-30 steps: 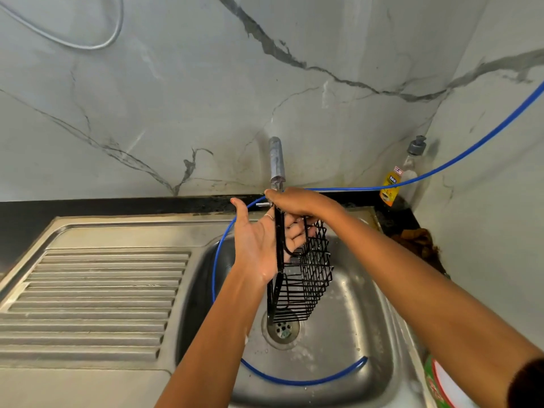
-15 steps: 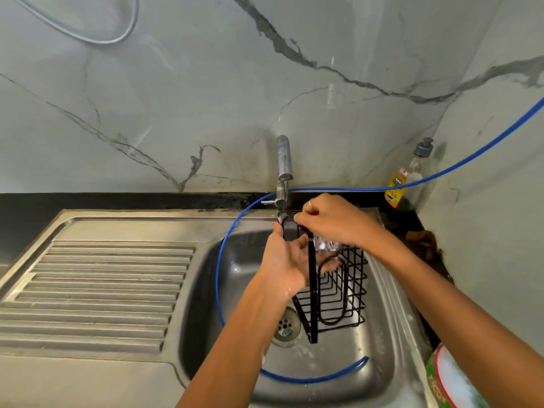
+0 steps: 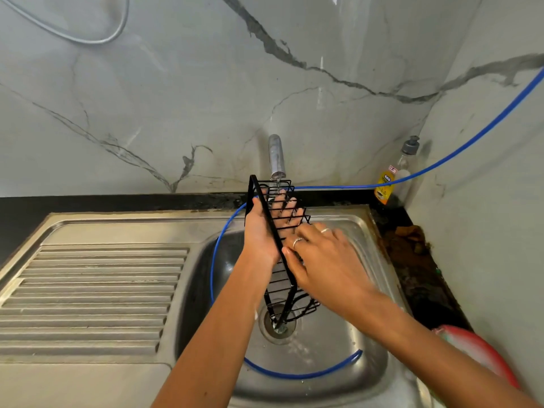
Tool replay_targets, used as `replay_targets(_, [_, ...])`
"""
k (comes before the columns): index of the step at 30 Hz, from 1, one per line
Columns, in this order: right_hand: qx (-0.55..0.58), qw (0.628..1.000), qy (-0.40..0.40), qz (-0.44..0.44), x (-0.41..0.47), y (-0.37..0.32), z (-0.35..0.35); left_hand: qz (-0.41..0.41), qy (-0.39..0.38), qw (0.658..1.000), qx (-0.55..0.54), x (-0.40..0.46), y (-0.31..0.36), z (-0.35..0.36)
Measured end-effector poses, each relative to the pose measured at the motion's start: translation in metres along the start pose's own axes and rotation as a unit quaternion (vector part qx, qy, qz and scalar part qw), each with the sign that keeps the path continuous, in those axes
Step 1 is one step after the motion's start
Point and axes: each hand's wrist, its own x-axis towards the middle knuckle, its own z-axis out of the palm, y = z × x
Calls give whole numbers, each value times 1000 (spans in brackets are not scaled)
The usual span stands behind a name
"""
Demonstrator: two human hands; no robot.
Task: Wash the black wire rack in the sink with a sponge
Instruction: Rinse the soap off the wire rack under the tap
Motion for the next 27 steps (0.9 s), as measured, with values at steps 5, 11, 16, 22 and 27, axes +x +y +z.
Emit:
replay_targets(5, [116,990,-63,59,-5,-13,16,-11,-18,999,32,3,4,-9])
replay_targets(11, [151,977,-126,88,62,-1,46,14,-42,999,-14,0,-12,-6])
replay_targets(16, [149,980,-75,106,127,15,64,8,-53,998,-34,9,-9,-12])
replay_targets(22, [200,949,-48,238,168,16,60,27,-50,997,43,18,-10,-23])
replay_targets(27, [166,960,-19,224,169,13,66,16,-26,999,16,13,-5,-19])
